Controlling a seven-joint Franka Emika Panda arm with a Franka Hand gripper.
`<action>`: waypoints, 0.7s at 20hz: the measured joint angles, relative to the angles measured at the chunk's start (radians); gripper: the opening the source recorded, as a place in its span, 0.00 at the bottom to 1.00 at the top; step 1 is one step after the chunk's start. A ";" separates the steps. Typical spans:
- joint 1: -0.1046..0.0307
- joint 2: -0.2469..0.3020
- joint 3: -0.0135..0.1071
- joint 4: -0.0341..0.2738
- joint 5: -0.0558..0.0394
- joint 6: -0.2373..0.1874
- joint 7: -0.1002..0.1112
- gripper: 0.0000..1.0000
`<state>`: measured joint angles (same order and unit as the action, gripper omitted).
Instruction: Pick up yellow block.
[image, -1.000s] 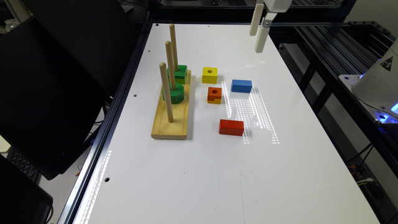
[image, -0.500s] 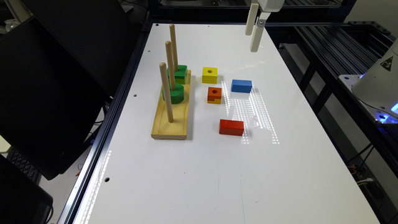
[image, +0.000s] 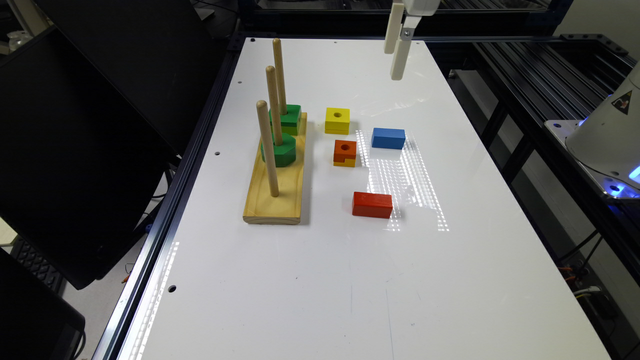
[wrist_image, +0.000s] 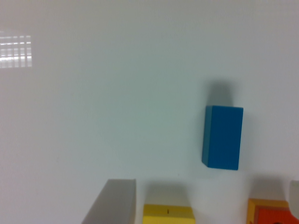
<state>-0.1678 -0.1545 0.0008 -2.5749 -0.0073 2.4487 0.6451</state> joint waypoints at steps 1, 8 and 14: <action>0.000 0.012 0.000 0.012 0.0000 0.000 0.000 1.00; 0.000 0.072 0.001 0.074 0.0000 0.000 0.000 1.00; 0.001 0.103 0.004 0.108 0.0000 0.000 0.000 1.00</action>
<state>-0.1672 -0.0517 0.0045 -2.4667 -0.0073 2.4486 0.6450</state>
